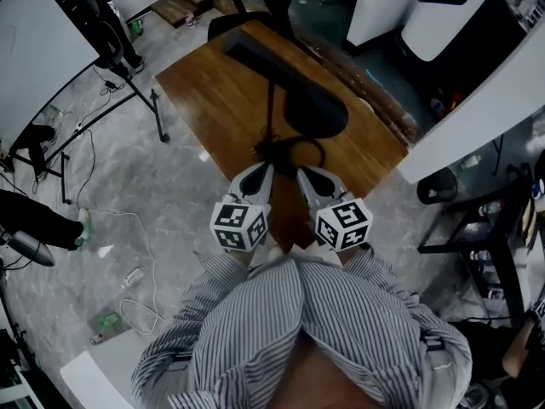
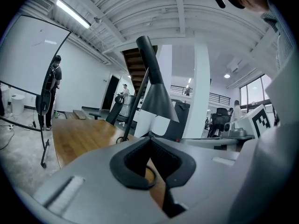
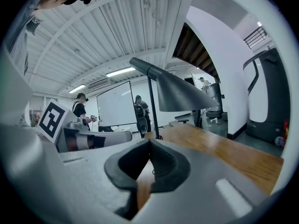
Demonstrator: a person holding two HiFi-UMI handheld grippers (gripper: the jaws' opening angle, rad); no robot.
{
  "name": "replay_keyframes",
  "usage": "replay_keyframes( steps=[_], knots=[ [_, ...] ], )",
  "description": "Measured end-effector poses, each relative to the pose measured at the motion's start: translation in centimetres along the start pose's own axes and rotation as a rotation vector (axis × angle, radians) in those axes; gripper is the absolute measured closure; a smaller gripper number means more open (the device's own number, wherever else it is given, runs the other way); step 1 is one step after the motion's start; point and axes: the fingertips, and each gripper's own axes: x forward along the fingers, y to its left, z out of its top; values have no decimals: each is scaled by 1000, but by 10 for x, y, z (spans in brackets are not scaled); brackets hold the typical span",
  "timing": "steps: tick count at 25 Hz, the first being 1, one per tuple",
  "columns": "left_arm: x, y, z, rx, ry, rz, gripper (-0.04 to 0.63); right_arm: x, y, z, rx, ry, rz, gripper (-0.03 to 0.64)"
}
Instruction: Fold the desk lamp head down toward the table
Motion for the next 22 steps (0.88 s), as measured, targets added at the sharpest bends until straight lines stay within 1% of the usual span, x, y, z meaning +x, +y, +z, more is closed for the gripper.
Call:
replay_keyframes(
  steps=[6, 12, 17, 22],
  knots=[
    [4, -10, 0, 52, 7, -17, 590, 0, 2, -3, 4, -4, 5, 615],
    [4, -15, -2, 41, 12, -38, 589, 1, 3, -2, 0, -12, 8, 615],
    [4, -21, -1, 48, 10, -45, 589, -2, 2, 0, -12, -17, 7, 615],
    [2, -21, -5, 26, 15, -43, 589, -5, 6, -2, -6, -14, 10, 615]
  ],
)
